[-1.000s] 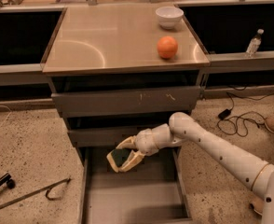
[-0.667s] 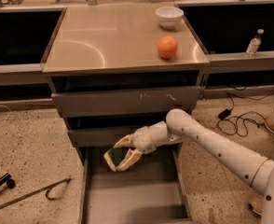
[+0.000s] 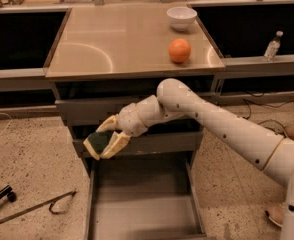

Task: Pick sponge from bottom drawer and place on counter

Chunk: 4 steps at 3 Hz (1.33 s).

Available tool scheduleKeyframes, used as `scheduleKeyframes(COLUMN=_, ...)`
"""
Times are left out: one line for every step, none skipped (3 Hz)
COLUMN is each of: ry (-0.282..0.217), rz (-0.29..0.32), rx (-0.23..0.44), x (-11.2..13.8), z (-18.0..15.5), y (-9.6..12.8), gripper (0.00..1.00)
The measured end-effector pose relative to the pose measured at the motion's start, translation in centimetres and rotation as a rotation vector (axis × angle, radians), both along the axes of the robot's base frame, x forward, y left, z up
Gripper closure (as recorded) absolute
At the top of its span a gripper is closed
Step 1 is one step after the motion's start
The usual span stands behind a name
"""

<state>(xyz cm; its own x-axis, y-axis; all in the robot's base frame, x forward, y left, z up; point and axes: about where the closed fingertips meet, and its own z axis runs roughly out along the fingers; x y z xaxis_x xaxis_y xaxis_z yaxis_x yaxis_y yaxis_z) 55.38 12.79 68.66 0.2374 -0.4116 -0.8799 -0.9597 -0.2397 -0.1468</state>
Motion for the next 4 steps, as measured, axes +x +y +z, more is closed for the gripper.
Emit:
scheduleKeyframes(ry=-0.1, rz=-0.026, rx=-0.021, x=-0.7, z=7.5, y=2.1, gripper=1.0)
scheduleKeyframes(ry=-0.174, rz=-0.123, rx=-0.065, x=2.0, z=13.3, y=3.5, gripper=1.0)
scheduleKeyframes(ry=-0.216, rz=-0.172, rx=-0.08, x=6.9, z=15.7, y=3.2, gripper=1.0)
scheduleKeyframes(ry=-0.258, rz=-0.226, rx=-0.03, x=9.5, z=19.6, y=2.2, gripper=1.0)
